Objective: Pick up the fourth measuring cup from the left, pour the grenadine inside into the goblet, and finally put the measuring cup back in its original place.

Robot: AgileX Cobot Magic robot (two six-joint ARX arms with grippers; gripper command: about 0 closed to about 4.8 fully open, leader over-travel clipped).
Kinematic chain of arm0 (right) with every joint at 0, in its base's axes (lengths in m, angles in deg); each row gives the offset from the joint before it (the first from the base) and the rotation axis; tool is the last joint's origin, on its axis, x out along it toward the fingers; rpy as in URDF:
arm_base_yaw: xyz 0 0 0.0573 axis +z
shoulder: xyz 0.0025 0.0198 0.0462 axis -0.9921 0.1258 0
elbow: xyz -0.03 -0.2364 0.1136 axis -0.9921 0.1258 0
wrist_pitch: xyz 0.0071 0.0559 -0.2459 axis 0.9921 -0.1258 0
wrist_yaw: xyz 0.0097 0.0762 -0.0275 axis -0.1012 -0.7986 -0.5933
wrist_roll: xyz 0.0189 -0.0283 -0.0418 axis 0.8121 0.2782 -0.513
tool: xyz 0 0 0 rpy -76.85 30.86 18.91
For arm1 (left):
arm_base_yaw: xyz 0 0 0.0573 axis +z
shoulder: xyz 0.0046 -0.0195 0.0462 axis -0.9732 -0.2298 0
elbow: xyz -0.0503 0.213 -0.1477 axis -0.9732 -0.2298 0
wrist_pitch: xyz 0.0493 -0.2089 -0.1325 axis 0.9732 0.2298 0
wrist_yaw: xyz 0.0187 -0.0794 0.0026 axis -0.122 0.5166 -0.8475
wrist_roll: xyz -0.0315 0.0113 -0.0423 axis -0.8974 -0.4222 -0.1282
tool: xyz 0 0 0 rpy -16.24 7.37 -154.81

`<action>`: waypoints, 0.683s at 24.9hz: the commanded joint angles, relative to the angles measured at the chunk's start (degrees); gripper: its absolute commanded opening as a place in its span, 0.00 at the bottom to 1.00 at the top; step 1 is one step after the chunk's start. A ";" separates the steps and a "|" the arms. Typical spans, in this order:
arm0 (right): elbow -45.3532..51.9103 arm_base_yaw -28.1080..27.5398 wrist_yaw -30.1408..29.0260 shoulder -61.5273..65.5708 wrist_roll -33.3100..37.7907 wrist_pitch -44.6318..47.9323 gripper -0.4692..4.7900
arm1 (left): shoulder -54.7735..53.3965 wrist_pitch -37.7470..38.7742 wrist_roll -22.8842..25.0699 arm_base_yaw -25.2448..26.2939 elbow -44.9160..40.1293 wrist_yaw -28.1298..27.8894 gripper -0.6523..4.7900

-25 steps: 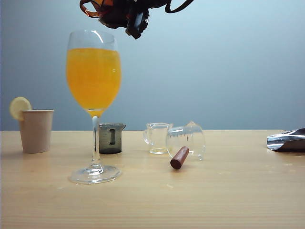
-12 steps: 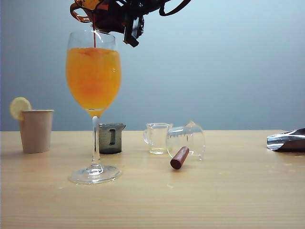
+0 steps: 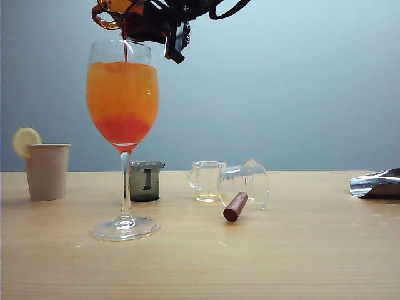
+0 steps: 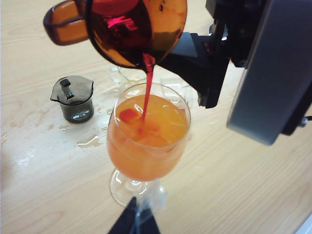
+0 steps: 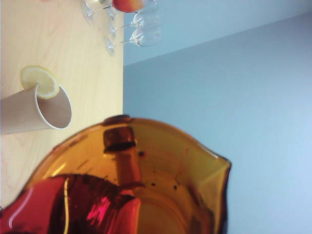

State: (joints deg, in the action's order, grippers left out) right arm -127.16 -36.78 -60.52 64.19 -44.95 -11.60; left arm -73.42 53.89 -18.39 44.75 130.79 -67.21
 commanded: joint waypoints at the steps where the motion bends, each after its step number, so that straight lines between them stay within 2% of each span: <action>1: -0.50 0.09 -0.04 -0.44 -0.83 1.57 0.37 | 0.15 -0.72 -0.13 -0.02 0.13 0.22 0.11; 17: -0.50 0.11 -0.07 -0.46 -4.46 1.64 0.37 | 0.15 -0.72 -0.13 -0.02 0.13 0.22 0.11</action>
State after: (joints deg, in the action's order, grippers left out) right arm -127.16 -36.78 -60.52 64.19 -49.26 -11.60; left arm -73.42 53.89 -18.39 44.75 130.79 -67.21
